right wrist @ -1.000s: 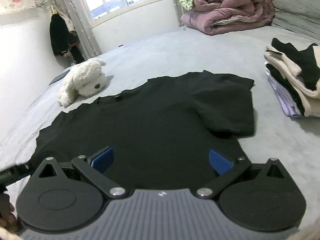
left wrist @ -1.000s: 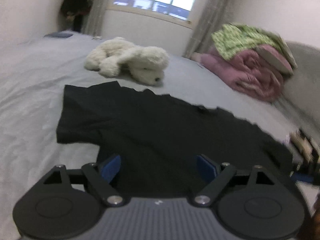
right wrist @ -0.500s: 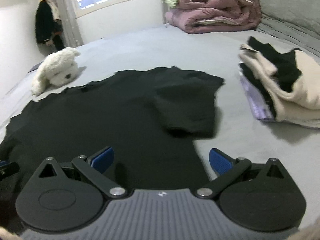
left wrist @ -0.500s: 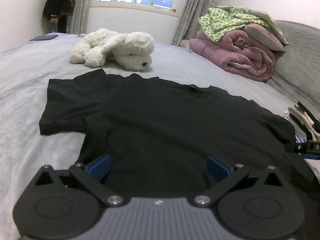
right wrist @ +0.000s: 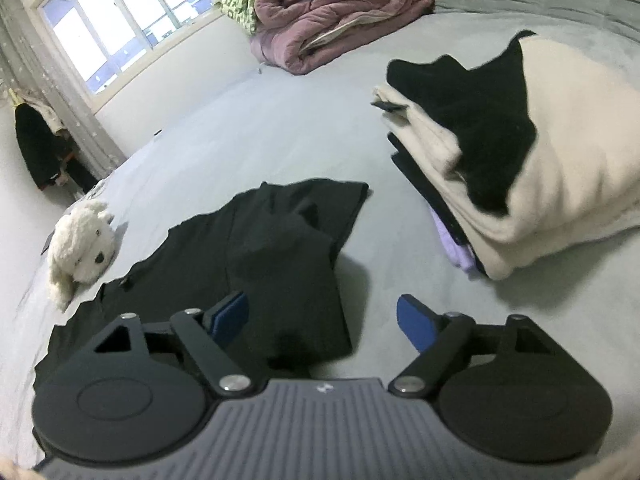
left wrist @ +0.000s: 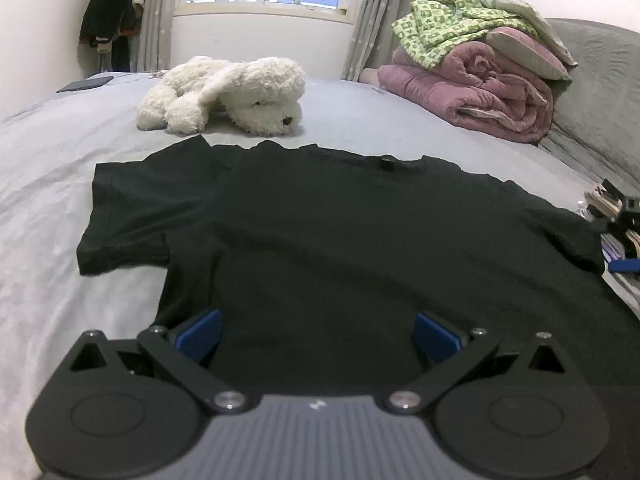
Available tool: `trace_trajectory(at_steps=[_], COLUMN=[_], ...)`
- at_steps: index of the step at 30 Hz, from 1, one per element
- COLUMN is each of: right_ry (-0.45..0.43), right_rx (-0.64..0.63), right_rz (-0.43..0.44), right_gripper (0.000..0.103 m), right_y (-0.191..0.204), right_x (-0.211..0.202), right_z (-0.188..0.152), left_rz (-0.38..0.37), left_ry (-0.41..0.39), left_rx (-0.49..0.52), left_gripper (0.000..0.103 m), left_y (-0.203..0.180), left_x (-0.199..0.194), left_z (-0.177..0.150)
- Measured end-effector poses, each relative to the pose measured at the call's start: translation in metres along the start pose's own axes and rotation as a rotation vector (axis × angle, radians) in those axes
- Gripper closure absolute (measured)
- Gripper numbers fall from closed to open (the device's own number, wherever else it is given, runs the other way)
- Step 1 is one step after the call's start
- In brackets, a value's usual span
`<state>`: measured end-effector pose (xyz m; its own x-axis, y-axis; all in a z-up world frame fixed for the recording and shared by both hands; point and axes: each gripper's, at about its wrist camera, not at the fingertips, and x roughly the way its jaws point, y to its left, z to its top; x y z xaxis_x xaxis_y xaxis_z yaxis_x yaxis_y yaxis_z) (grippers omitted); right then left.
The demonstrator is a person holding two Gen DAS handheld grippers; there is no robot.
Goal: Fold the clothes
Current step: 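Open the left gripper and withdraw it from the folded side, then move the right gripper toward the stack of folded clothes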
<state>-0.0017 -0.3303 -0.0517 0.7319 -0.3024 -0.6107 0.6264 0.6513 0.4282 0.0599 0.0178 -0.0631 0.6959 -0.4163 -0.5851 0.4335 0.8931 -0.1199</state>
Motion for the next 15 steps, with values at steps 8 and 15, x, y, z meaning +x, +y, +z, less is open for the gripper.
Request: trace_trajectory(at_steps=[8,15], right_ry=[-0.169,-0.063], right_rx=[-0.206,-0.160], right_rz=[-0.096,-0.160], right_gripper=[0.030,0.044], right_y=[0.047,0.038], right_x=[0.007,0.065], right_z=[0.025,0.063], left_rz=[0.027,0.028], left_ry=[0.017,0.020], left_rx=[0.038,0.035], left_gripper=[0.000,0.000], left_y=[-0.006,-0.006], left_x=[0.003,0.003], left_z=[0.002,0.003])
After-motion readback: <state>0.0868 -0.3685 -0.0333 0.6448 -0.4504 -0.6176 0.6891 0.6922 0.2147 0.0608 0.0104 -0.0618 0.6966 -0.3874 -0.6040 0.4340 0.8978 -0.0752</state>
